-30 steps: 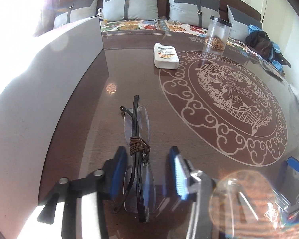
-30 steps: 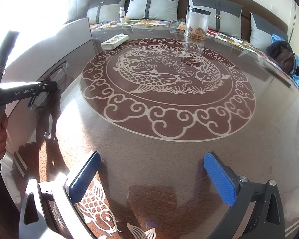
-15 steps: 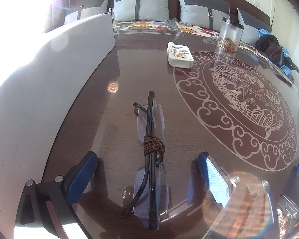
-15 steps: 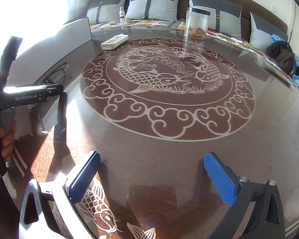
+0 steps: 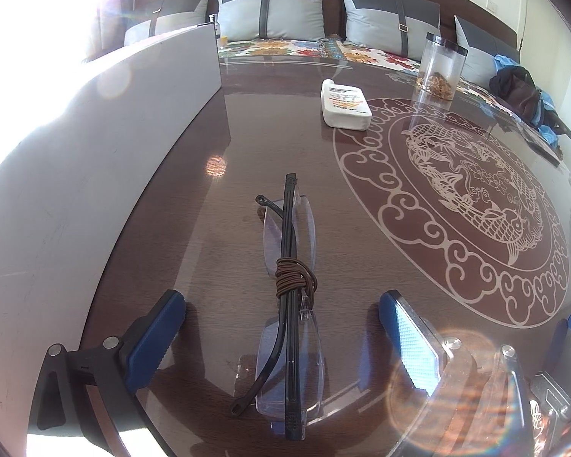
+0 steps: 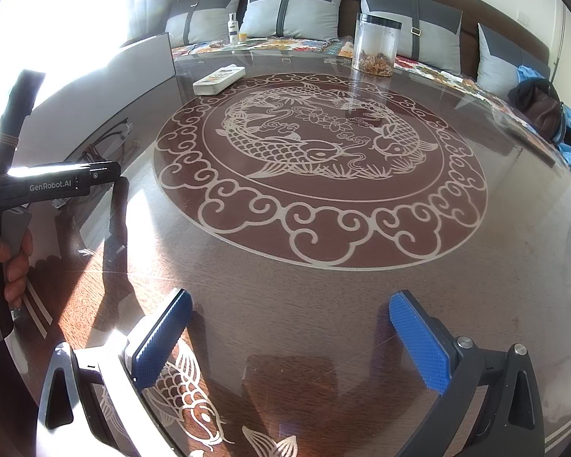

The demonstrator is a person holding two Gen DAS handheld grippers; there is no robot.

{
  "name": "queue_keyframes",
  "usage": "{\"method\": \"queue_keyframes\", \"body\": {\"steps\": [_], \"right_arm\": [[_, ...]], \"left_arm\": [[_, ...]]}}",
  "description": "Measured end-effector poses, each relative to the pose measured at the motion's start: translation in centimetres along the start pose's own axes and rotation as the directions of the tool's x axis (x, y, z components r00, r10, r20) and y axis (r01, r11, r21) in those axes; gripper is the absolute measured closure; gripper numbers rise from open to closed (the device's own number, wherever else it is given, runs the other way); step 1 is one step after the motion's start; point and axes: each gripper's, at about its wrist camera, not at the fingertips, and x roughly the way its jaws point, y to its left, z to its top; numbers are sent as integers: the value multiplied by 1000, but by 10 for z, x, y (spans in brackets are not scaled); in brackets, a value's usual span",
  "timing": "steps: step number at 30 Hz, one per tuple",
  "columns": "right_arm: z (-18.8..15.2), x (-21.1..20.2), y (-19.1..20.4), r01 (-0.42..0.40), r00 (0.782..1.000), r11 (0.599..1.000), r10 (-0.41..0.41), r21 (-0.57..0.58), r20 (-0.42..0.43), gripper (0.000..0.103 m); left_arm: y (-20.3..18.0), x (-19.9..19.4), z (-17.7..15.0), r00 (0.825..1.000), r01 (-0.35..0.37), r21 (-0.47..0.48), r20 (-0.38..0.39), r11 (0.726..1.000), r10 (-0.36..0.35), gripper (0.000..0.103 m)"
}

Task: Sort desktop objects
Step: 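Lower the open left tool over the black-framed glasses, then grasp the white sunscreen bottle with the right tool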

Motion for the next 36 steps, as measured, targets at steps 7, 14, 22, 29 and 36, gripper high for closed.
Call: {"method": "queue_keyframes", "body": {"steps": [7, 14, 22, 29, 36], "right_arm": [[0, 0, 0, 0, 1000, 1000, 0, 0, 0, 0], [0, 0, 0, 0, 1000, 1000, 0, 0, -1, 0], [60, 19, -12, -79, 997, 997, 78, 7, 14, 0], [210, 109, 28, -213, 974, 975, 217, 59, -63, 1], [271, 180, 76, -153, 966, 985, 167, 84, -197, 5]], "left_arm": [[0, 0, 0, 1000, 0, 0, 0, 1000, 0, 0], [0, 0, 0, 1000, 0, 0, 0, 1000, 0, 0], [0, 0, 0, 1000, 0, 0, 0, 1000, 0, 0], [0, 0, 0, 1000, 0, 0, 0, 1000, 0, 0], [0, 0, 0, 1000, 0, 0, 0, 1000, 0, 0]]}}
